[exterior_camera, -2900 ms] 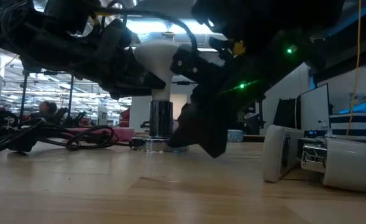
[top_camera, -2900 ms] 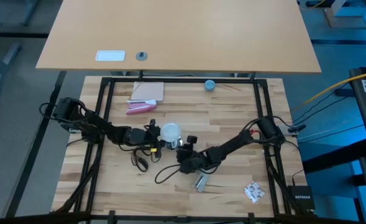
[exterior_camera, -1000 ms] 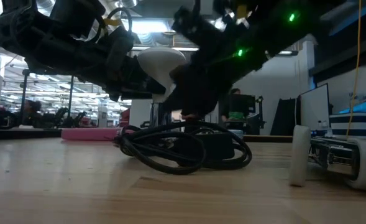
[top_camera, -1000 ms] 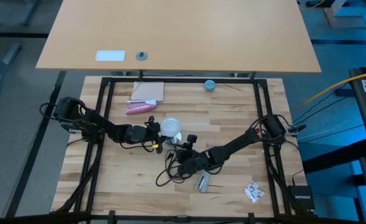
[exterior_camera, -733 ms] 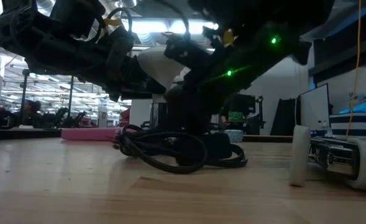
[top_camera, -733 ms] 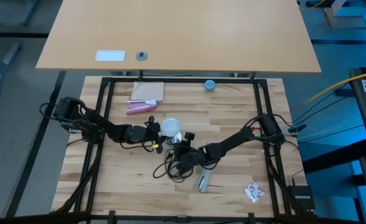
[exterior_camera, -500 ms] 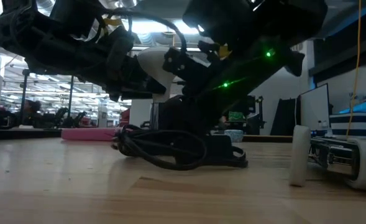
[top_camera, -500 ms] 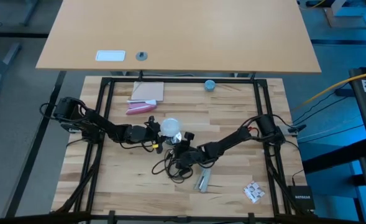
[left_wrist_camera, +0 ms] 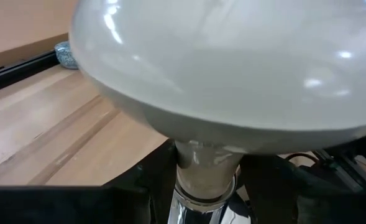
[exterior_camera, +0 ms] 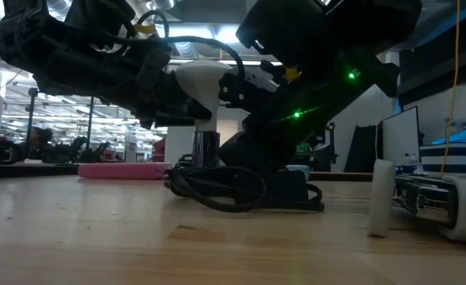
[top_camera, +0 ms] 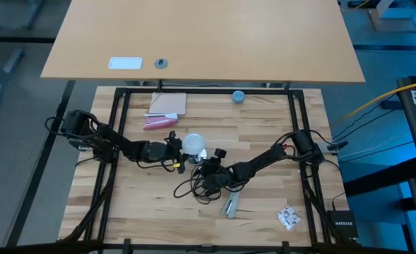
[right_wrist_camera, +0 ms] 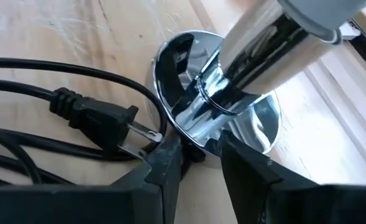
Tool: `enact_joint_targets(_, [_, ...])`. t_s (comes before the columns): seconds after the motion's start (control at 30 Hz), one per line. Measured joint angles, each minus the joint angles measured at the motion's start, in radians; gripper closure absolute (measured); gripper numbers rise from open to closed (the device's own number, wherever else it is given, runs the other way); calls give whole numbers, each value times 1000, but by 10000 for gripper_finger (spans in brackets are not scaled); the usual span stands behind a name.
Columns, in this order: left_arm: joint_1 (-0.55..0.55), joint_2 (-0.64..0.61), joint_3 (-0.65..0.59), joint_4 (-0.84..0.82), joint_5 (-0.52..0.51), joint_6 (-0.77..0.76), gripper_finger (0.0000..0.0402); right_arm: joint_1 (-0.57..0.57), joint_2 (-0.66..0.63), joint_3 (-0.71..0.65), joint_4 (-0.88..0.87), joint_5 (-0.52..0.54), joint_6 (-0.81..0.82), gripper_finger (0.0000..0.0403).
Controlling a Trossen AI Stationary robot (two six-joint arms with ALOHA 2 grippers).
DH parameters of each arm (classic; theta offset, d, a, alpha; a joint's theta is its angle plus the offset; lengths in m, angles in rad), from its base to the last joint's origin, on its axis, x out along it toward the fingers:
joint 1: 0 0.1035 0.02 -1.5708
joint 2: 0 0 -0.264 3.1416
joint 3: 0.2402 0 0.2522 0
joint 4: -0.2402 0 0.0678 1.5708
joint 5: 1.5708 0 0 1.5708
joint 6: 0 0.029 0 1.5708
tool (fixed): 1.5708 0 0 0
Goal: Screw lightbulb
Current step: Insert the lightbulb into the lamp
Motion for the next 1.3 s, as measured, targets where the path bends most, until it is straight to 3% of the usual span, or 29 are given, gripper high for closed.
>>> enact_joint_targets(0.8, [-2,-1,0,-3,45,-14,243,-65,-10,-3,27,140,-228,288])
enact_joint_targets(1.3, [-2,-1,0,-3,32,-8,243,48,-172,-2,61,141,-352,288])
